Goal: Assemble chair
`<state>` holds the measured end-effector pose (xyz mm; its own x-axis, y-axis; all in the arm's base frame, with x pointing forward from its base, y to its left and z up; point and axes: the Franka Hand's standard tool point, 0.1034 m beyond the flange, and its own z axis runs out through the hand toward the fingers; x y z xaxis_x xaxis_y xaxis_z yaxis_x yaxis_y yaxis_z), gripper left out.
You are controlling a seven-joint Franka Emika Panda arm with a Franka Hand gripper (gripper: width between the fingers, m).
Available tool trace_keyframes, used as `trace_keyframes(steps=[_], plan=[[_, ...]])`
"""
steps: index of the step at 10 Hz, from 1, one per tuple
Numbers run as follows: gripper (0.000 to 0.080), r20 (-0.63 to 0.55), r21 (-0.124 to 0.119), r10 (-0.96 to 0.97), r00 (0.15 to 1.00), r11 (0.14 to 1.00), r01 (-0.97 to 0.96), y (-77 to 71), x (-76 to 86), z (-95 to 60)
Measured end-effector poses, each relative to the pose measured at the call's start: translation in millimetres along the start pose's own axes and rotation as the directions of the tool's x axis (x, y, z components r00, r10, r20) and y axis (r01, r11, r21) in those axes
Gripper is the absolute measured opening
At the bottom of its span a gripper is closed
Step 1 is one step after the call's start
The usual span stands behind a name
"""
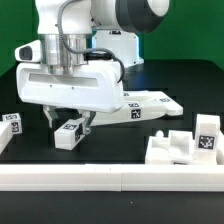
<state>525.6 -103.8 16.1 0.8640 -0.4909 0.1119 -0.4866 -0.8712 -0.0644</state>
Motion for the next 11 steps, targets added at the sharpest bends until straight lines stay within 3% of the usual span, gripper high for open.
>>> trace_keyframes(steps=[1,2,4,6,7,9,10,11], plan=[[0.0606,0.066,0.014,-0.004,0.998,1.0,0.003,0.5,0.3,-0.8],[0.0636,0.085,0.029,0.017,0.996,0.999,-0.02,7.1,15.2,-8.1],[0.0647,0.282,0.069,-0.017,0.959,0.998,-0.003,11.0,27.6,-20.6],[0.0649,0.373,0.069,-0.08,0.924,0.996,0.058,2.4,32.6,-26.7],[0.0649,0.402,0.056,-0.061,0.913,0.998,0.042,4.9,17.9,-23.6],[0.0649,0.548,0.074,-0.061,0.834,0.997,0.024,6.4,17.2,-25.0],[0.0649,0.633,0.084,-0.095,0.768,0.995,0.053,4.1,19.3,-27.8],[0.0649,0.696,0.122,-0.156,0.701,0.988,0.099,-2.5,25.8,-29.0]])
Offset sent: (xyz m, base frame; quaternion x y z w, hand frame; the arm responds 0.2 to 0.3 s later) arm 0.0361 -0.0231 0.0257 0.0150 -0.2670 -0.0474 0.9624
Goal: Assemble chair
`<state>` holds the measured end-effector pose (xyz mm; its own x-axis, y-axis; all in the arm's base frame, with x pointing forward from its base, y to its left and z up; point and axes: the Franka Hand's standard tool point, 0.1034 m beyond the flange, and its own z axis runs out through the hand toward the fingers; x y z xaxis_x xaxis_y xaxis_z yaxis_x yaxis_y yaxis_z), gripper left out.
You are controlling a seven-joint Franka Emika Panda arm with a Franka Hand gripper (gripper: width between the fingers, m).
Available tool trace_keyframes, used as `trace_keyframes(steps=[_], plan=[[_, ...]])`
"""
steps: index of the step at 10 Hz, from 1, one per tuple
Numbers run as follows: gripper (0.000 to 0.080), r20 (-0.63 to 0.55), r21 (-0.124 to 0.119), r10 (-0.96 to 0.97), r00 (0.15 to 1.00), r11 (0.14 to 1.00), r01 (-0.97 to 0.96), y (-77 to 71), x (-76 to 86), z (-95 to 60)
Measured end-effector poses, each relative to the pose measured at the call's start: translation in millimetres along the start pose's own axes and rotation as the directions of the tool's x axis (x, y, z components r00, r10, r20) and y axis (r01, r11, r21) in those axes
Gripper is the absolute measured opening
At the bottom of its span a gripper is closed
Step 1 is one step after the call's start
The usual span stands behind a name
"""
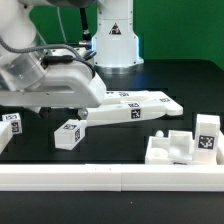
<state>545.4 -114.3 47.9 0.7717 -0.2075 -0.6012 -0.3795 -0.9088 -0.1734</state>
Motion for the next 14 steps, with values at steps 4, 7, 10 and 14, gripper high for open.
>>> trace_keyframes(steps=[4,7,10,14], plan=[[0.0649,0.243,0.006,-0.028,0.97,1.0,0.028,2.7,-1.1,7.2],[0.0649,0.269,-0.045,0.097,0.958,0.995,-0.088,0.6,2.2,9.9],[0.0649,0.309,-0.05,0.159,0.938,0.987,-0.151,4.2,-3.3,11.3],[0.0649,0.321,-0.054,0.182,0.93,0.983,-0.174,9.0,-4.0,19.2]])
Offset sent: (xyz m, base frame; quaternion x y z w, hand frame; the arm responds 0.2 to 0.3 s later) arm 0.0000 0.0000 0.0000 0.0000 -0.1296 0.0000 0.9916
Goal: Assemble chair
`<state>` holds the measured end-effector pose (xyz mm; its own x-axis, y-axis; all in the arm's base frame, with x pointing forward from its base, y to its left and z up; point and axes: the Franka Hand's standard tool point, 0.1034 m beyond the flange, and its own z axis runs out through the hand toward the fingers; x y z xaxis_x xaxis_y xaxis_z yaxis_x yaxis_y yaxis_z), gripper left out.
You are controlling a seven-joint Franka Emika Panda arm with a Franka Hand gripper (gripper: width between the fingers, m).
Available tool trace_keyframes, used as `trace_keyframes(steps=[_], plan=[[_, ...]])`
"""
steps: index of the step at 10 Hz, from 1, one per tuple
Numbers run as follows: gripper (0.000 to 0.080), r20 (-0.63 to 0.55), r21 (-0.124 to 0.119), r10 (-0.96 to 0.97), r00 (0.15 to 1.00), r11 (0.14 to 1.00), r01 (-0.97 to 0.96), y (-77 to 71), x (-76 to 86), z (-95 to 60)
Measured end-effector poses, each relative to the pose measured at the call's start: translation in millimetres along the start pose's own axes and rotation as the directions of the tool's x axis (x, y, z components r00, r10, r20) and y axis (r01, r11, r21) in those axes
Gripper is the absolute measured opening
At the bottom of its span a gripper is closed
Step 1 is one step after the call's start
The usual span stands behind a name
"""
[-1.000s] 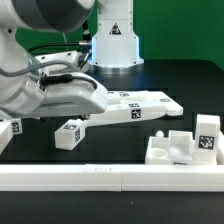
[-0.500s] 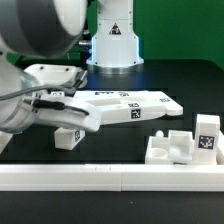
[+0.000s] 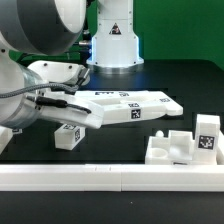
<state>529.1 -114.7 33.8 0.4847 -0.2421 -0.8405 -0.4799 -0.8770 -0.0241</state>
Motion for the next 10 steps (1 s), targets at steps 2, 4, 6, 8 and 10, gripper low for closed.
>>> trace_keyframes(steps=[2,4,6,8,10], plan=[[0.0649,-0.002,-0.002,0.037,0.999,0.999,-0.037,-3.6,8.8,8.5],[0.0649,-0.027,-0.001,0.042,0.999,0.999,-0.042,-1.0,19.7,11.3],[0.0649,-0.024,0.003,0.049,0.999,0.999,-0.049,3.6,22.4,13.2],[0.0526,-0.024,0.004,0.049,0.998,0.999,-0.049,4.1,22.5,13.0],[0.0392,-0.024,0.005,0.05,0.998,0.999,-0.05,4.6,22.6,12.9]])
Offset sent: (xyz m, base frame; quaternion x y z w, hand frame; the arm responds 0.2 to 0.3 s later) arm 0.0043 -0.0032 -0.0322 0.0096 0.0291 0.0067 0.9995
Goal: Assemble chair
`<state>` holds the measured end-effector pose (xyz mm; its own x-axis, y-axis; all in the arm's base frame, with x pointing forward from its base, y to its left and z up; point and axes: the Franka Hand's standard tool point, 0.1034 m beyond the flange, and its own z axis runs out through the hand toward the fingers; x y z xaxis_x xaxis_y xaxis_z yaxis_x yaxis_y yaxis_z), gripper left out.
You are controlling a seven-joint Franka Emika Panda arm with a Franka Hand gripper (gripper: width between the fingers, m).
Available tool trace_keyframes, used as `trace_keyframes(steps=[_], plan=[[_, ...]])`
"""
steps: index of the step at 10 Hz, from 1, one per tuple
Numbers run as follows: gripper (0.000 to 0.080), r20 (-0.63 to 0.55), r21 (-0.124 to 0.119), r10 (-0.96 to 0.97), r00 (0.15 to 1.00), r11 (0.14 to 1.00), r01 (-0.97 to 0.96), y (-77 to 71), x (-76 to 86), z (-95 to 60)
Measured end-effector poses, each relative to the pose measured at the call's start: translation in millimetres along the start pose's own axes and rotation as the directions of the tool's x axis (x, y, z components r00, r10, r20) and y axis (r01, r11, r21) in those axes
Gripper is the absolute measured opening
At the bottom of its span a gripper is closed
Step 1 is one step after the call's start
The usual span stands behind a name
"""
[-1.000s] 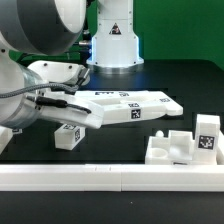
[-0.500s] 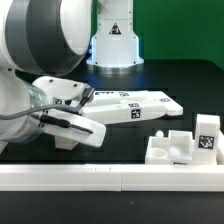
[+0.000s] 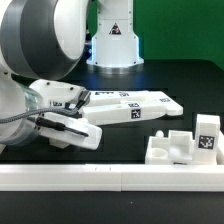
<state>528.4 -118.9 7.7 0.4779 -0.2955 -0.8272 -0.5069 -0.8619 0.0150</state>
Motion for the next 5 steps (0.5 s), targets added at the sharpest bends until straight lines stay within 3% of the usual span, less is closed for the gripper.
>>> trace_keyframes(steps=[1,3,4,5], plan=[[0.0282,-0.013,-0.003,-0.004,1.0,1.0,0.004,-2.6,-0.7,-3.6],[0.0282,-0.064,-0.003,-0.023,0.998,1.0,0.023,-19.1,-18.2,-25.9],[0.0282,-0.152,-0.001,-0.042,0.988,0.999,0.042,-33.7,-26.4,-44.0],[0.0282,-0.211,0.004,-0.058,0.976,0.998,0.06,-48.3,-48.4,-56.7]])
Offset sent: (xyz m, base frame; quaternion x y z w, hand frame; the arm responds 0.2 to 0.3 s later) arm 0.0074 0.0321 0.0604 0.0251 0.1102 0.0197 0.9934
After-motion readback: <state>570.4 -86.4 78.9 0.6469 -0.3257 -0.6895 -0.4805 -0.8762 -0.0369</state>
